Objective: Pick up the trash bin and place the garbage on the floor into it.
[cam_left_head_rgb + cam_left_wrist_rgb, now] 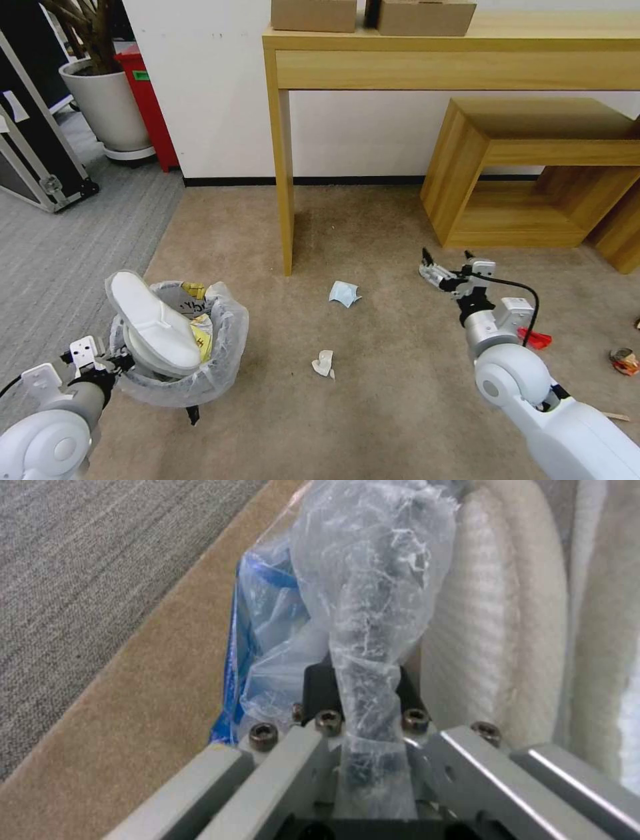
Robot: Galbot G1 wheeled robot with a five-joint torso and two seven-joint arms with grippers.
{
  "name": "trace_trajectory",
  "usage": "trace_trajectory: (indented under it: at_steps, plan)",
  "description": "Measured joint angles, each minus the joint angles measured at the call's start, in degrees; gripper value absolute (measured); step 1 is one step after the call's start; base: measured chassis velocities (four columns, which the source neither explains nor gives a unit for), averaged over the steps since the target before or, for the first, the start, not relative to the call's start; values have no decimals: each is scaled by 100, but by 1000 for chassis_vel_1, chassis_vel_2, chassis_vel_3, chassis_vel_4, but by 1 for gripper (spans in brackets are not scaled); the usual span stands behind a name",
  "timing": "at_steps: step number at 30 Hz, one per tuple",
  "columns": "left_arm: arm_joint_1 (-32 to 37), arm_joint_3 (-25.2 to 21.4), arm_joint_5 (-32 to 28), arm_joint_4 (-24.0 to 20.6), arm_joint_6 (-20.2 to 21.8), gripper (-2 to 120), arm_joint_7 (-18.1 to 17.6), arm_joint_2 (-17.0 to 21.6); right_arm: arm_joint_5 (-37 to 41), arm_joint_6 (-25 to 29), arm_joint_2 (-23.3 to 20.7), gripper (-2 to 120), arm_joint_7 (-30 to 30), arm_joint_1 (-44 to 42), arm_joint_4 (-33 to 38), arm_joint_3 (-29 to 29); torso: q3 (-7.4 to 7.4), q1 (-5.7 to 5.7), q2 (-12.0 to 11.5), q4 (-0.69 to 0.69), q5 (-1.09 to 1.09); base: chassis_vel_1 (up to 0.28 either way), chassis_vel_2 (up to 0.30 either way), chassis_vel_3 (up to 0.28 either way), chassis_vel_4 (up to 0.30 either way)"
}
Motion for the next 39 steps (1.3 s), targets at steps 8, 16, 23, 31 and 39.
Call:
trace_trajectory:
  at_steps: [8,16,23,31,39]
  plan:
    - [-37,18,38,63,-4,0,-23,-45,2205,-1234,113,100,1280,911,-257,-1243,2,0,0,0,-1,0,0,0,0]
    - [5,-26,63,88,-6,0,-28,-122,2607,-1747,661,100,1812,1416,-1033,-2329,2,0,0,0,-1,0,0,0,0]
    - [58,-94,73,93,-16,0,-29,-189,2609,-1815,1126,100,1824,1698,-1797,-2759,2,0,0,0,0,0,0,0,0]
    - [69,-113,120,110,-33,0,-26,-280,2478,-1790,1914,100,1604,2091,-2844,-3126,2,1,0,0,-1,0,0,0,0]
    - [100,-145,134,134,-70,0,-14,-302,2238,-1686,2441,100,1353,2374,-3573,-3373,2,0,0,0,0,0,0,0,0]
